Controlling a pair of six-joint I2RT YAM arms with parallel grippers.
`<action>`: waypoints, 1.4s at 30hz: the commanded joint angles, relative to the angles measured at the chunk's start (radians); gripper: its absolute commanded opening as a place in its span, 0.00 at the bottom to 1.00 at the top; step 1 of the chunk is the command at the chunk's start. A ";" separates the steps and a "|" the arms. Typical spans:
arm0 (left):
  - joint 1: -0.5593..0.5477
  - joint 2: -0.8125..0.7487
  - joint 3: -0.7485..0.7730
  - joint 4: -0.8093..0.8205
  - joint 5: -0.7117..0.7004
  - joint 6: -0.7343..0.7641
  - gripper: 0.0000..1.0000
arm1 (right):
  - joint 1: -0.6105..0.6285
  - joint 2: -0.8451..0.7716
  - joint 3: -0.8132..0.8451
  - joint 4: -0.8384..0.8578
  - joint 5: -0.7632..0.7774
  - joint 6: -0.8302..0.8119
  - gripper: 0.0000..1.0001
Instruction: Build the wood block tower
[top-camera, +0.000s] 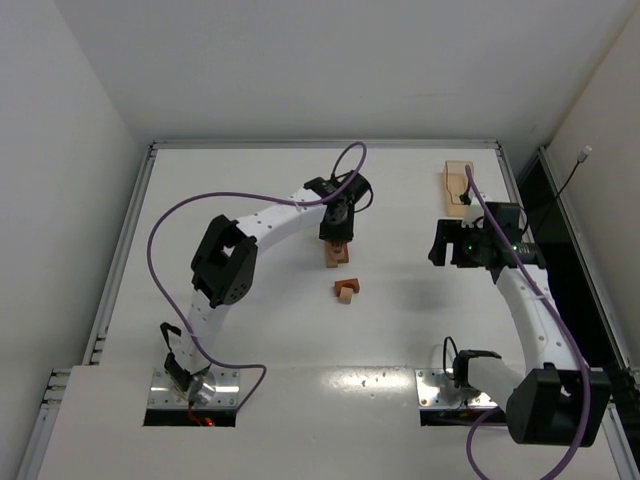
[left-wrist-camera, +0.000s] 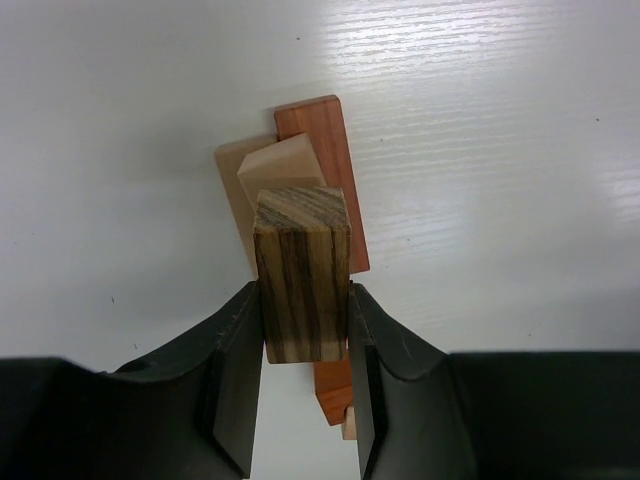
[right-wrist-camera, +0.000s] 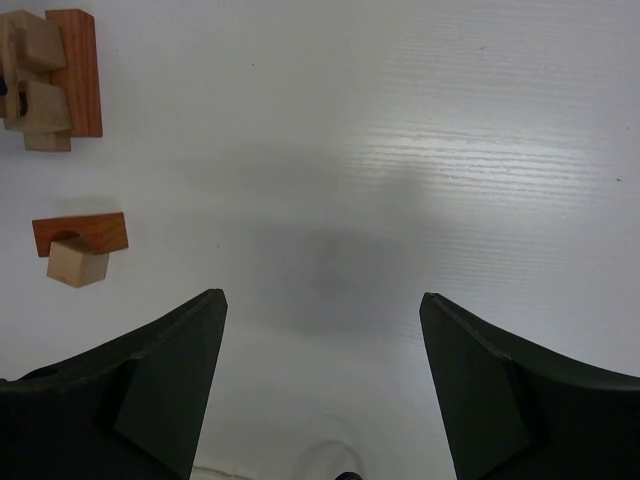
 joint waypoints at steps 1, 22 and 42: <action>0.017 -0.001 0.012 0.013 0.013 -0.019 0.00 | -0.004 0.011 -0.001 0.037 -0.024 0.014 0.75; 0.036 0.017 0.012 0.022 0.059 -0.008 0.10 | -0.004 0.049 0.017 0.066 -0.033 0.014 0.75; 0.045 -0.004 0.015 0.042 0.008 0.024 0.87 | -0.004 0.049 0.008 0.066 -0.042 0.024 0.74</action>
